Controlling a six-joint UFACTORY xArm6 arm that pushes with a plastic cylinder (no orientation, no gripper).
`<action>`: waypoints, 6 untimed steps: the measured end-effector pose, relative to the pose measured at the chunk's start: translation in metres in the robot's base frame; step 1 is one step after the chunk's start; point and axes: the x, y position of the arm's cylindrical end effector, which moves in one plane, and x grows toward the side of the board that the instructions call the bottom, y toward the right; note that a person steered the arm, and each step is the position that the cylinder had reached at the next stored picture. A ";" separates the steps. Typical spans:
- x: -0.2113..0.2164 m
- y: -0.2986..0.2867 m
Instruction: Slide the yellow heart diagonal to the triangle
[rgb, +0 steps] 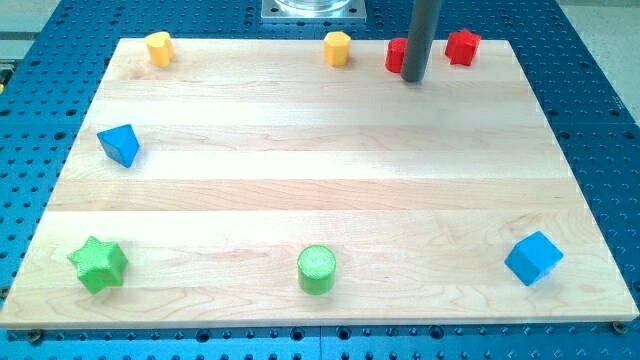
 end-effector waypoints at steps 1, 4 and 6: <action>-0.014 -0.012; -0.004 -0.416; -0.036 -0.359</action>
